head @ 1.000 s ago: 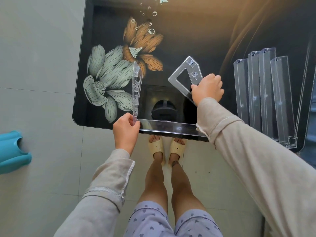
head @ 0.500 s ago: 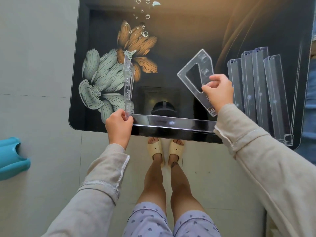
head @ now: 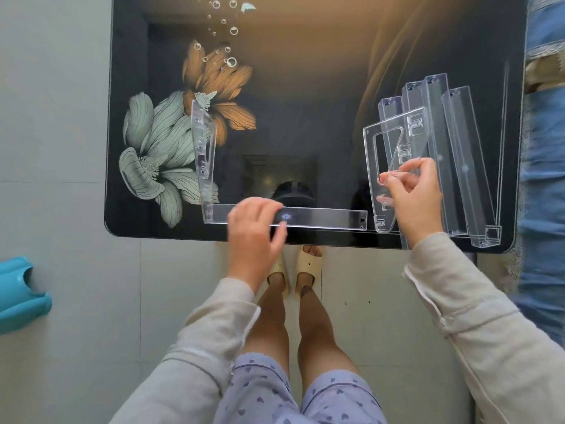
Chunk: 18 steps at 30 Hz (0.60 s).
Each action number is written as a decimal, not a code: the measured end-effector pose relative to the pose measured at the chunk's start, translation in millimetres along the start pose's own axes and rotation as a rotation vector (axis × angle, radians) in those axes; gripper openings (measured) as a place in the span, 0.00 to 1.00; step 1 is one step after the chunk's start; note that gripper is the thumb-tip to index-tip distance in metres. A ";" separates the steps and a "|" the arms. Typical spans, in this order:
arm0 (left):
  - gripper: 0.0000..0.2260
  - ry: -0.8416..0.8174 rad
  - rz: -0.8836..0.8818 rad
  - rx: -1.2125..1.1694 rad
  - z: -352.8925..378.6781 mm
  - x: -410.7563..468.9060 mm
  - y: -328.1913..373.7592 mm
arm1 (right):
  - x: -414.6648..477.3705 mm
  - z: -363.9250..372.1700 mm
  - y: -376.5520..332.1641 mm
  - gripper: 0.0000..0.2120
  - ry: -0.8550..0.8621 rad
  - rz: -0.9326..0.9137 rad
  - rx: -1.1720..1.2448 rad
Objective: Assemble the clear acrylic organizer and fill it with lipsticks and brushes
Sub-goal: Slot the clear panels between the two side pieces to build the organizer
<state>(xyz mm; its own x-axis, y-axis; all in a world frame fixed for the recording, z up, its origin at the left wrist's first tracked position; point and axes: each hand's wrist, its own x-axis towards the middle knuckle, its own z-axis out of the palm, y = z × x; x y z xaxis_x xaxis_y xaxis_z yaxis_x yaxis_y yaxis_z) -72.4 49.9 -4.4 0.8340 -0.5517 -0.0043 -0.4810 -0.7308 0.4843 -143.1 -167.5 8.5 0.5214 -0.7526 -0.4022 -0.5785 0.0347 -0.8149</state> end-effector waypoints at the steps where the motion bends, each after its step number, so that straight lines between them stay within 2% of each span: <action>1: 0.10 -0.073 0.092 0.004 7.4 2.4 10.0 | -2.3 -1.2 1.8 0.17 0.002 -0.002 -0.010; 4: 0.18 -0.337 0.277 0.076 28.5 12.1 33.4 | -6.2 -4.4 7.9 0.17 0.019 0.006 0.023; 7: 0.24 -0.517 0.277 0.145 44.0 22.2 41.4 | -5.8 -4.7 14.4 0.17 -0.012 0.072 0.109; 11: 0.19 -0.465 0.263 0.119 49.3 28.5 41.5 | -3.5 -3.5 16.9 0.20 -0.065 0.168 0.213; 18: 0.18 -0.386 0.215 -0.019 43.3 22.7 42.1 | -2.5 8.8 8.4 0.24 -0.108 0.150 0.220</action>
<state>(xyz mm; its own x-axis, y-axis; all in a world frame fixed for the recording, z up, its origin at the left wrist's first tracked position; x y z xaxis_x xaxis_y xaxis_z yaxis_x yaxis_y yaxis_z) -85.4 -10.8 -22.0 0.5518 -0.8026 -0.2266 -0.6245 -0.5777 0.5256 -143.8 -159.6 -1.0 0.5110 -0.6539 -0.5579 -0.5103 0.2915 -0.8091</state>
